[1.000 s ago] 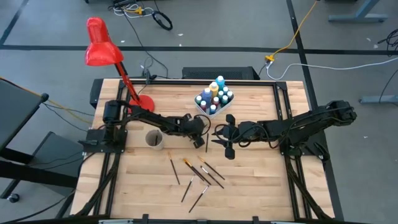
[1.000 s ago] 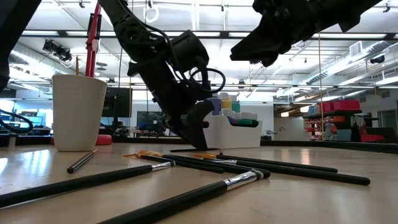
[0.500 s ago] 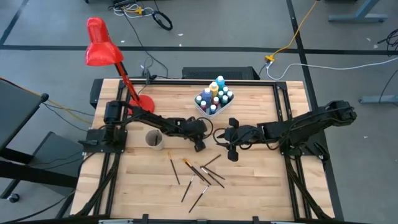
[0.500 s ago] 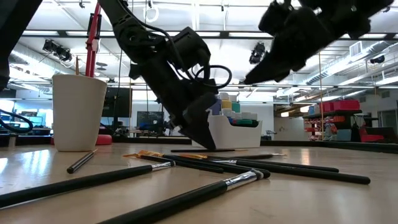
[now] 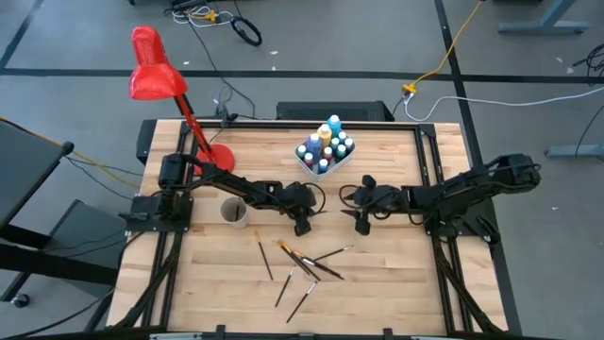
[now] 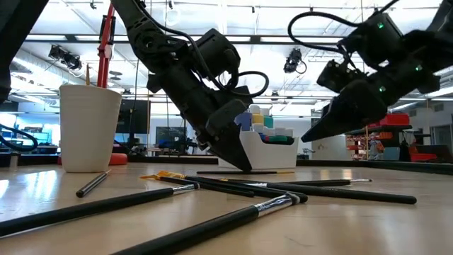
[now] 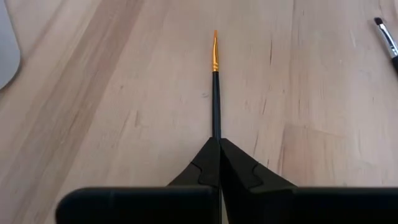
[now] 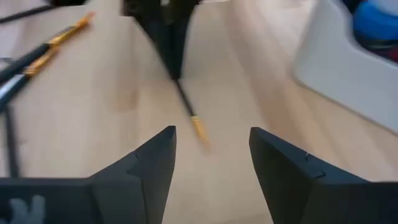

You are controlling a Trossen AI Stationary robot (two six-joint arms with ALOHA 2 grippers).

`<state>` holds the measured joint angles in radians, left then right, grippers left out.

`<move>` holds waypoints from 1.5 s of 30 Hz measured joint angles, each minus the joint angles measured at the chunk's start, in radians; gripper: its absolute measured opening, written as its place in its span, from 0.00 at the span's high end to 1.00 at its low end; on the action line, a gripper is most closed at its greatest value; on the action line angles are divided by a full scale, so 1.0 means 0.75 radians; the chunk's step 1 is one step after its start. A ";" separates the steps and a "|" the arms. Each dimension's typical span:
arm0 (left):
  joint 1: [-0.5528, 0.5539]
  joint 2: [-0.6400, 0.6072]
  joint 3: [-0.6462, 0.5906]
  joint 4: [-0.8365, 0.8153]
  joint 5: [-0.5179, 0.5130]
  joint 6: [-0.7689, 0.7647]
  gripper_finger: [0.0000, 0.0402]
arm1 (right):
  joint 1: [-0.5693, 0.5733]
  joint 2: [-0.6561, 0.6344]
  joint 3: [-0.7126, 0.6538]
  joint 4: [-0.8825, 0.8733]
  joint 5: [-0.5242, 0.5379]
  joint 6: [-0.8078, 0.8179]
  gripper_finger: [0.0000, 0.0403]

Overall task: Pick & Place Paint Supplies
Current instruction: Put the gold paint brush into the white cup

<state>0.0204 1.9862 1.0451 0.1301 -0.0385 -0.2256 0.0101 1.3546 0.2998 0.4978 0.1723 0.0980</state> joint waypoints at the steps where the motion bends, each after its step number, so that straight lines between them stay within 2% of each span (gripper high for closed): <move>1: 0.000 0.000 0.000 0.003 -0.001 0.000 0.99 | -0.007 0.016 -0.004 0.027 -0.039 0.005 0.49; 3: 0.000 0.000 0.000 0.007 -0.003 -0.001 0.99 | -0.012 0.076 -0.006 0.108 -0.077 0.003 0.50; 10: 0.001 0.000 0.000 0.015 0.007 -0.002 0.99 | -0.018 0.410 -0.002 0.430 -0.079 -0.073 0.52; 17: 0.001 0.000 0.000 0.022 0.008 0.014 0.99 | -0.066 0.619 0.093 0.482 -0.096 -0.082 0.52; 22: -0.001 -0.001 0.000 0.023 0.008 0.012 0.98 | -0.091 0.630 0.119 0.463 -0.154 -0.128 0.55; 31: -0.001 -0.003 0.001 0.015 0.003 0.036 0.98 | -0.095 0.624 0.124 0.378 -0.150 -0.080 0.76; 39: -0.002 -0.013 0.008 -0.090 -0.044 0.006 0.98 | -0.095 0.615 0.121 0.364 -0.154 -0.123 0.84; 45: -0.001 -0.009 0.004 -0.037 -0.054 0.009 0.98 | -0.095 0.616 0.116 0.380 -0.188 -0.212 0.96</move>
<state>0.0196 1.9792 1.0477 0.1023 -0.0791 -0.2192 -0.0611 1.8164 0.3870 0.7829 0.0310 -0.0613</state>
